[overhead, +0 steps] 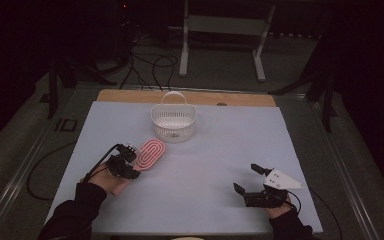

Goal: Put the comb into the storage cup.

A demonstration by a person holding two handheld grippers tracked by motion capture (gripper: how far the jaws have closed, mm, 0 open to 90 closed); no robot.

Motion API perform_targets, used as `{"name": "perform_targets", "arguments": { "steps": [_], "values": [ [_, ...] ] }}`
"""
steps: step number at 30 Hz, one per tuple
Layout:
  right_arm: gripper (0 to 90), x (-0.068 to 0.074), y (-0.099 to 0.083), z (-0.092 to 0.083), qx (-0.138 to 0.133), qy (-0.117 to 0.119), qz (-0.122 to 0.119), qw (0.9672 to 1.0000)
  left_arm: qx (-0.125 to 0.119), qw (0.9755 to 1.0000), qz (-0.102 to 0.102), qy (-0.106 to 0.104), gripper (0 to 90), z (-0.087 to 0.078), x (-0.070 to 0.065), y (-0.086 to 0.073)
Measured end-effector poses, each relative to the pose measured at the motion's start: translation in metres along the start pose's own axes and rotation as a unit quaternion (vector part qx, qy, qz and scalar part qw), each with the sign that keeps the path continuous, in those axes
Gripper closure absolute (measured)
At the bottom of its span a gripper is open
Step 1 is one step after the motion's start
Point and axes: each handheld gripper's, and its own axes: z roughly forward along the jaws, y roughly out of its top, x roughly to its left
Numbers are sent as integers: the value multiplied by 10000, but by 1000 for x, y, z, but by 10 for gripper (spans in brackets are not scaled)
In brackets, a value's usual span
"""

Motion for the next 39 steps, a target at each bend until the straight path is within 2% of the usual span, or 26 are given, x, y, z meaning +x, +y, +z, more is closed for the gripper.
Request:
{"name": "perform_targets", "arguments": {
  "steps": [2, 8, 12, 16, 17, 21, 22, 24, 29, 33, 36, 37, 39],
  "values": [
    [90, 0, 0, 0, -7, 2, 14, 10000, -99, 9999, -19, -23, 712, -2, -2, -1],
    [90, 0, 0, 0, -5, 2, 4, 10000, -361, 9991, 152, -185, 712, -10, -7, -2],
    [90, 0, 0, 0, -6, -1, 5, 10000, -553, 9980, 192, -222, 712, -13, -11, -1],
    [90, 0, 0, 0, -25, -4, -1, 10000, -652, 9973, 229, -259, 712, -14, -13, -1],
    [90, 0, 0, 0, -12, -1, 5, 10000, -730, 9964, 304, -304, 712, -15, -15, -2],
    [90, 0, 0, 0, -10, -1, 4, 10000, -971, 9941, 354, -331, 712, -19, -19, -2],
    [90, 0, 0, 0, -6, -1, -2, 10000, -1081, 9926, 441, -320, 712, -20, -22, -2],
    [90, 0, 0, 0, -20, -5, 4, 10000, -1200, 9910, 477, -365, 712, -23, -25, -1],
    [90, 0, 0, 0, -22, -8, -9, 10000, -1401, 9878, 564, -376, 712, -26, -32, 3],
    [90, 0, 0, 0, -24, -10, -11, 10000, -1582, 9843, 660, -411, 712, -25, -38, 5],
    [90, 0, 0, 0, -22, -7, -18, 10000, -1648, 9830, 666, -454, 712, -25, -39, 6],
    [90, 0, 0, 0, -18, -6, -3, 10000, -1745, 9814, 649, -472, 712, -24, -40, 6],
    [89, 0, 0, 0, -18, -5, 1, 10000, -1807, 9800, 691, -462, 712, -24, -42, 7]
  ]
}}
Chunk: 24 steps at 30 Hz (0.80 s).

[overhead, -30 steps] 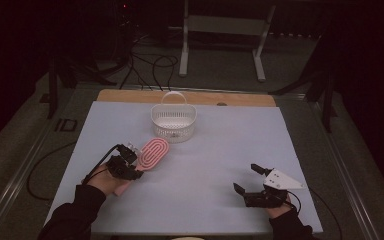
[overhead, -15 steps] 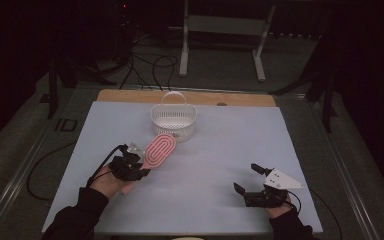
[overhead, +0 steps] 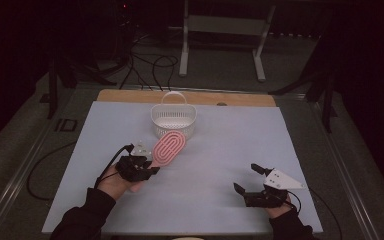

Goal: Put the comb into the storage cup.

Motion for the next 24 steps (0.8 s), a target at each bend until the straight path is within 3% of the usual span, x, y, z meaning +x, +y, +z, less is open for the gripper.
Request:
{"name": "perform_targets", "arguments": {
  "steps": [4, 13, 17, 21, 24],
  "values": [
    [90, 0, 0, 0, 3, 2, -1, 10000, -159, 9998, 29, -96, 712, 1, -1, 0],
    [90, 0, -1, 1, 26, 2, -7, 10000, -504, 9985, 192, -70, 712, 2, -5, 1],
    [90, 0, -1, 2, 37, 6, 0, 10000, -645, 9974, 287, -143, 712, 6, -8, -1],
    [90, 0, -1, 2, 50, 8, 13, 10000, -762, 9964, 254, -259, 712, 10, -9, -6],
    [90, 0, -1, 2, 59, 0, 16, 10000, -885, 9954, 291, -239, 712, 10, -10, -9]
  ]
}}
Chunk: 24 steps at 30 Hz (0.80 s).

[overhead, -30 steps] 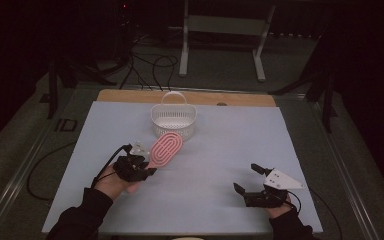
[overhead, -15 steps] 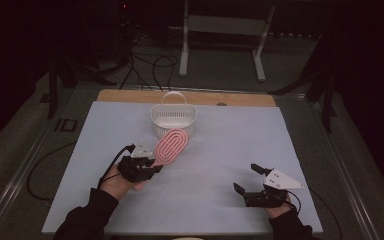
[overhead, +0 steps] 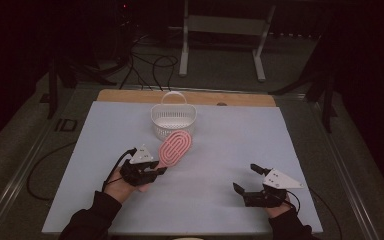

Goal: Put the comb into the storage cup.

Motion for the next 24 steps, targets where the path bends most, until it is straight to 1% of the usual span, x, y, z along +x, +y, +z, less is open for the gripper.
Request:
{"name": "perform_targets", "arguments": {
  "steps": [1, 2, 4, 5, 7, 8, 9, 11, 12, 13, 17, 18, 19, 20, 22, 23, 24],
  "values": [
    [90, 0, 0, 0, 0, 0, 0, 10000, 0, 10000, 0, 0, 712, 0, 0, 0],
    [90, 0, 0, 0, 7, 8, -8, 10000, -132, 9999, 3, 36, 712, -2, -1, -2],
    [90, 0, 0, 0, 10, 10, -6, 10000, -222, 9997, 11, 70, 712, -4, -2, -3],
    [89, 0, 0, 1, 11, 10, 2, 10000, -316, 9995, 11, 60, 712, -5, -2, -5],
    [90, 0, 0, 1, 12, 8, 8, 10000, -339, 9994, -14, 46, 712, -6, -2, -5],
    [90, 1, 0, 1, 20, 11, 4, 10000, -458, 9989, 32, 84, 711, -8, -2, -8],
    [90, 1, 0, 1, 20, 11, 4, 10000, -458, 9989, 32, 84, 712, -8, -2, -8],
    [90, 1, 0, 1, 14, 11, -8, 10000, -587, 9982, 25, 117, 712, -11, -2, -12],
    [90, 1, 0, 1, 12, 9, 7, 10000, -598, 9981, 9, 123, 712, -12, -2, -13],
    [90, 1, 0, 1, 9, 11, 7, 10000, -671, 9976, 13, 194, 712, -13, -2, -15],
    [90, 1, 0, 2, 8, 19, -2, 10000, -817, 9965, -2, 184, 711, -17, -2, -19],
    [90, 1, 0, 2, 9, 18, -10, 10000, -855, 9962, 31, 189, 711, -18, -3, -20],
    [90, 1, 0, 2, 9, 18, -10, 10000, -855, 9962, 31, 189, 711, -18, -3, -20],
    [90, 1, 0, 2, 6, 17, -1, 10000, -916, 9955, 38, 241, 712, -20, -3, -22],
    [90, 1, 0, 2, 6, 16, -1, 10000, -916, 9955, 38, 241, 712, -20, -3, -22],
    [90, 1, 1, 1, 7, 16, 3, 10000, -1055, 9941, 2, 241, 711, -24, -3, -25],
    [90, 1, 1, 1, 9, 10, 6, 10000, -1080, 9938, -2, 253, 711, -24, -4, -27]
  ]
}}
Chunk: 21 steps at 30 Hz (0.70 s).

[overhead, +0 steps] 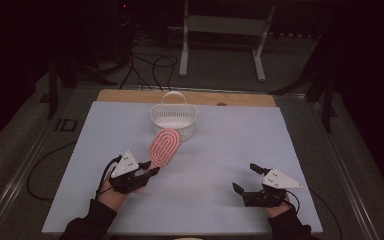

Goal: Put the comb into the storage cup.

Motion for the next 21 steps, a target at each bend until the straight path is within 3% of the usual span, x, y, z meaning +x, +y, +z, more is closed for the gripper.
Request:
{"name": "perform_targets", "arguments": {
  "steps": [13, 21],
  "values": [
    [89, 0, 1, -1, -41, -2, -52, 10000, -390, 9987, -40, 339, 711, -14, -3, -10],
    [89, 1, 1, 0, -36, 9, -46, 10000, -358, 9977, 10, 581, 710, -13, -5, -13]
  ]
}}
